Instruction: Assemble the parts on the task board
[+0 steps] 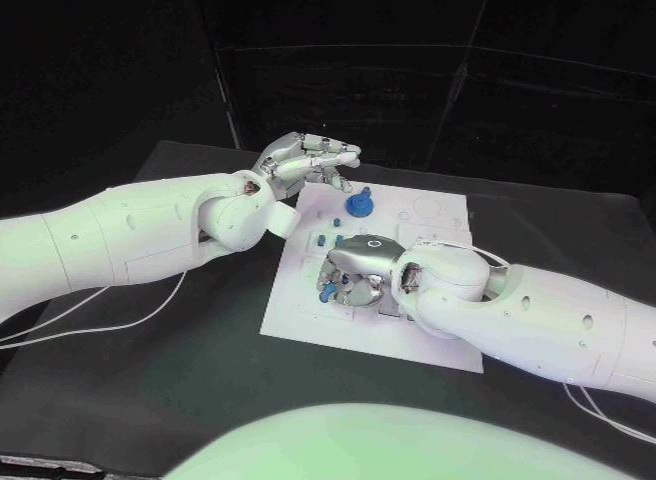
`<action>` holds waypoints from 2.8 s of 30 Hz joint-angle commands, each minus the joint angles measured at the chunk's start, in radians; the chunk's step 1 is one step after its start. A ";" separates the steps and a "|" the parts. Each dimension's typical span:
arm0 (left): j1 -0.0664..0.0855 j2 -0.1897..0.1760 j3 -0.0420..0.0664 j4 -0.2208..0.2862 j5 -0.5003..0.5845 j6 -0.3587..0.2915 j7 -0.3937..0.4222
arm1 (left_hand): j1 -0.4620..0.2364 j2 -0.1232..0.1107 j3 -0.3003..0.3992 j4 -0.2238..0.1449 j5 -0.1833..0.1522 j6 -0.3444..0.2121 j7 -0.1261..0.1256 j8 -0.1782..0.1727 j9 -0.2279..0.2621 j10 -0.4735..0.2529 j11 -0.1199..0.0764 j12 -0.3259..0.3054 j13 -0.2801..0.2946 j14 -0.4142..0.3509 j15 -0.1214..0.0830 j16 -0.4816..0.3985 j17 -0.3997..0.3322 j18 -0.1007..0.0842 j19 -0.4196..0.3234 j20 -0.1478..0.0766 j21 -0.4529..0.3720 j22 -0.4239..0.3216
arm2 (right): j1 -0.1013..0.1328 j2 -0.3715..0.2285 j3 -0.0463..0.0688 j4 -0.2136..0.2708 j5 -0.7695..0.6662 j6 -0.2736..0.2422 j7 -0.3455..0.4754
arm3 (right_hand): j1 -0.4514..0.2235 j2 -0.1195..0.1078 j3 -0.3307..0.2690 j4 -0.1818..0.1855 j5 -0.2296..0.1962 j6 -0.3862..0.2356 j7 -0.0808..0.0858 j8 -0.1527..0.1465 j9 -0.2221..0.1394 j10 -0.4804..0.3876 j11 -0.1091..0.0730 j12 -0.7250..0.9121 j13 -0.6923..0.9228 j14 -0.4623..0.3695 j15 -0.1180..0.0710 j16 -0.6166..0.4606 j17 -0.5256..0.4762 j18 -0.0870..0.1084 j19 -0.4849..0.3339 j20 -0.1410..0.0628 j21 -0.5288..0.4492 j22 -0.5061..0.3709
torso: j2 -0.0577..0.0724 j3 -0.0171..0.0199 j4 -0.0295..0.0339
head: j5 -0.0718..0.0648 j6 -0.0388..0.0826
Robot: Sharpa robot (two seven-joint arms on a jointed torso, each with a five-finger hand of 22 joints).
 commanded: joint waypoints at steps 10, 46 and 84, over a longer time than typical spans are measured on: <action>0.002 0.000 0.001 0.002 0.002 0.013 0.005 | -0.005 0.007 -0.003 0.002 0.003 -0.005 -0.002 0.006 0.000 -0.005 0.000 0.004 0.001 0.005 0.004 -0.006 0.001 0.012 0.008 0.000 -0.006 -0.001 | 0.001 0.010 0.000 -0.012 -0.030 0.038 -0.039 | -0.052 -0.052 0.000 0.010 0.017 -0.066 0.027 -0.021 -0.004 -0.107 0.039 -0.076 -0.007 -0.024 0.033 -0.031 -0.057 0.011 -0.031 0.018 -0.001 0.000 | 0.000 -0.0008 0.0002 | 0.002 -0.002; 0.002 -0.006 0.001 0.004 0.002 0.019 -0.001 | -0.006 0.007 -0.006 0.004 0.003 -0.008 -0.002 0.007 0.000 -0.008 0.000 0.005 0.001 0.004 0.004 -0.007 0.002 0.012 0.009 0.001 -0.009 -0.004 | -0.002 -0.128 0.004 0.116 0.033 -0.305 -0.011 | -0.042 -0.085 -0.055 -0.013 0.066 -0.183 0.026 -0.020 -0.003 -0.164 0.042 -0.036 -0.002 -0.045 0.038 -0.018 -0.065 0.015 -0.045 0.028 -0.001 -0.001 | -0.005 0.0003 -0.0034 | -0.028 0.010; 0.001 -0.012 -0.004 0.003 0.003 0.025 -0.003 | -0.006 0.007 -0.007 0.004 0.003 -0.008 -0.002 0.008 0.000 -0.008 0.000 0.005 0.001 0.004 0.005 -0.008 0.003 0.012 0.010 0.001 -0.010 -0.006 | -0.023 -0.490 0.011 0.298 0.263 -0.256 -0.515 | -0.233 -0.039 -0.486 0.351 0.174 -0.122 -0.044 0.218 0.064 0.220 -0.045 1.008 1.071 0.069 -0.030 0.271 0.448 -0.028 0.154 -0.034 0.154 0.275 | -0.024 -0.0024 -0.0260 | -0.179 0.010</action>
